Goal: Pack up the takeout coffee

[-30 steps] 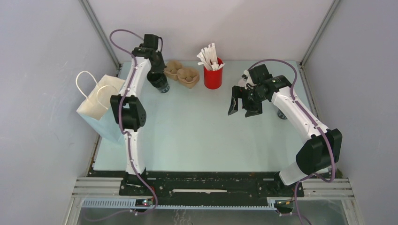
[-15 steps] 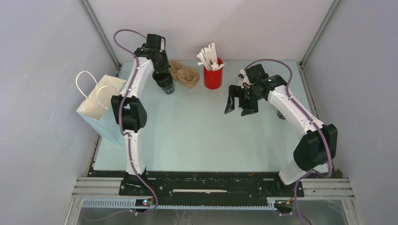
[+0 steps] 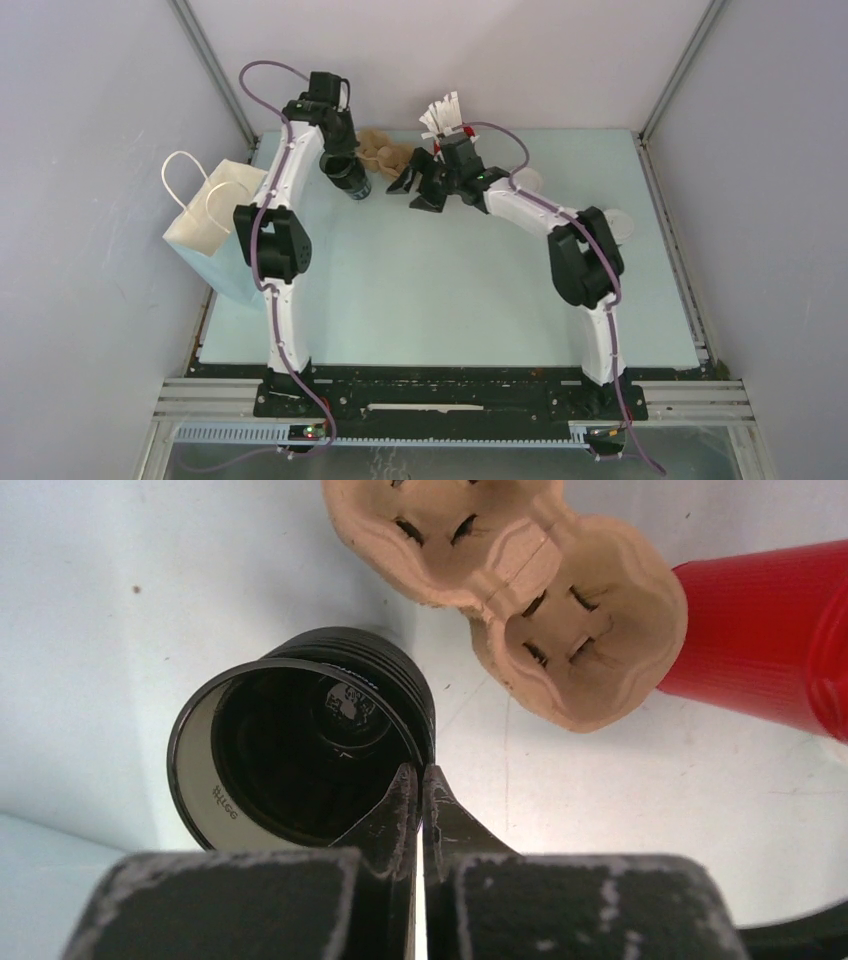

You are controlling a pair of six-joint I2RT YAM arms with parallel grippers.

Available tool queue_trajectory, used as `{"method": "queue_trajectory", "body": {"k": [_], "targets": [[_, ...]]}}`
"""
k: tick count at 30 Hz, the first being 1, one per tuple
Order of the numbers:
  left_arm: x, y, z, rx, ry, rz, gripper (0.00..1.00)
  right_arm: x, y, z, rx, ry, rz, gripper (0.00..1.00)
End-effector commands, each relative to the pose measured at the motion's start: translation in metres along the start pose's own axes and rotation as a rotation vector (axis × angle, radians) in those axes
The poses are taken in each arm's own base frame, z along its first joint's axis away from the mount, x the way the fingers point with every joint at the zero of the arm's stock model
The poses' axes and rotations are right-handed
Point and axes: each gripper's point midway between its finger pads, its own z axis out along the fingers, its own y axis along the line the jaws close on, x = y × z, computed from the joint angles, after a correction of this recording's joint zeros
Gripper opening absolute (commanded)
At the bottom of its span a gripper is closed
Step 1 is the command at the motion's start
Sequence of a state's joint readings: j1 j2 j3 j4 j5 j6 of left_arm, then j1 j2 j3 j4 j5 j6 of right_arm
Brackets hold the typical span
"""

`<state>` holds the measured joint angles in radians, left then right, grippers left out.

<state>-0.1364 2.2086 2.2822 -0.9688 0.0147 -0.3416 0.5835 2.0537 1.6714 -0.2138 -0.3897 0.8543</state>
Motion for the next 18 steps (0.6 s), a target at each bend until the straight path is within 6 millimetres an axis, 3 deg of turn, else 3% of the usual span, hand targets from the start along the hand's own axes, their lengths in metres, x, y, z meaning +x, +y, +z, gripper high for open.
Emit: {"method": "queue_trajectory", "body": {"k": [1, 4, 9, 15, 18], "targets": [[-0.022, -0.009, -0.055, -0.052, -0.131, 0.135, 0.0, -0.04, 0.067, 0.016, -0.182, -0.138, 0.08, 0.83], [-0.03, -0.017, -0.067, -0.091, -0.197, 0.2, 0.0, -0.032, 0.06, 0.011, -0.14, -0.114, 0.038, 0.83], [-0.049, -0.028, -0.087, -0.123, -0.296, 0.202, 0.0, -0.031, 0.036, -0.024, -0.044, -0.108, -0.027, 0.83], [-0.064, -0.051, -0.134, -0.136, -0.411, 0.207, 0.0, -0.04, 0.009, -0.09, 0.104, -0.081, -0.139, 0.84], [-0.054, -0.062, -0.161, -0.142, -0.427, 0.191, 0.0, -0.045, -0.024, -0.128, 0.25, -0.061, -0.225, 0.85]]}}
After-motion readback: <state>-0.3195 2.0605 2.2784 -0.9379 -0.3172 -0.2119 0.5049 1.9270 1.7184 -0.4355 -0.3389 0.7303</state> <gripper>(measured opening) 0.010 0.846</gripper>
